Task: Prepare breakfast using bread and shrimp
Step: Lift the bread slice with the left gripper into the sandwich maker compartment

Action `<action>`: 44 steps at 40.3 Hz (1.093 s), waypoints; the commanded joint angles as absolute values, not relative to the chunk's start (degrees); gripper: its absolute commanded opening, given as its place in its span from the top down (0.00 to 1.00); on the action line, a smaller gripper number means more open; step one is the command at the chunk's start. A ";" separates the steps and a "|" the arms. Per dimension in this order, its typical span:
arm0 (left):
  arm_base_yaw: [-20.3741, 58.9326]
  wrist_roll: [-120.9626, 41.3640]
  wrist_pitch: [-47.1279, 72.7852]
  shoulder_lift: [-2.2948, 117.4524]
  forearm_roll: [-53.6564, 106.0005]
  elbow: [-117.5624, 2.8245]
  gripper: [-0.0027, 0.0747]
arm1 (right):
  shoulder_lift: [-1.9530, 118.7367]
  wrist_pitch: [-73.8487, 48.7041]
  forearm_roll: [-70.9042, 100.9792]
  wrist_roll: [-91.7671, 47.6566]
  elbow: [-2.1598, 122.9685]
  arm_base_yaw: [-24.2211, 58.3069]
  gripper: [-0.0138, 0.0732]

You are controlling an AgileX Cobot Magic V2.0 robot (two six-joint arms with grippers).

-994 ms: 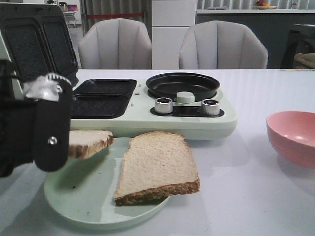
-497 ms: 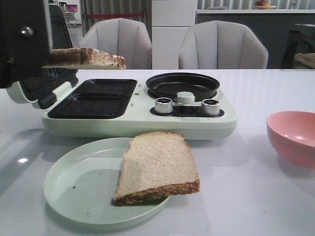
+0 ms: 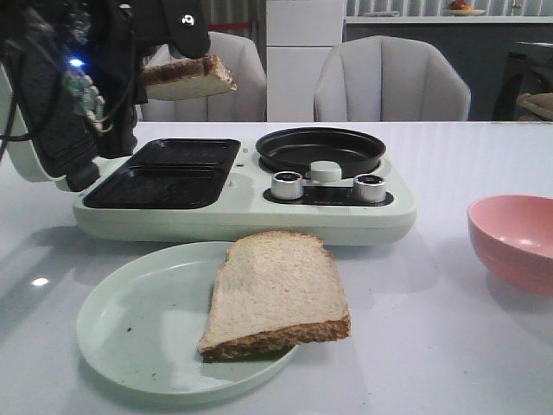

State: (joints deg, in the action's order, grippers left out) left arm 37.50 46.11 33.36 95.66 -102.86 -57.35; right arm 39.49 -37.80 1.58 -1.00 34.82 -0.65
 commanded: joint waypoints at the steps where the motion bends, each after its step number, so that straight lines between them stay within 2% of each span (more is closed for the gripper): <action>1: 35.40 46.66 34.17 98.18 -106.52 -64.20 0.84 | 39.75 -33.89 1.85 -1.10 36.87 -0.61 0.26; 18: 28.97 43.61 29.15 111.16 -106.52 -78.17 0.83 | 39.75 -33.89 1.85 -1.10 36.87 -0.61 0.26; 21: 28.37 42.01 27.54 112.04 -106.52 -79.12 0.80 | 39.75 -33.89 1.85 -1.10 36.87 -0.61 0.26; 27: 27.90 42.01 27.77 113.08 -106.52 -79.35 0.64 | 39.75 -33.89 1.85 -1.10 36.87 -0.61 0.26; 36: 27.67 42.01 28.27 113.08 -106.52 -79.35 0.33 | 39.75 -33.89 1.85 -1.10 36.87 -0.61 0.26; 44: 27.67 42.01 30.65 113.08 -106.52 -79.35 0.32 | 39.75 -33.89 1.85 -1.10 36.87 -0.61 0.26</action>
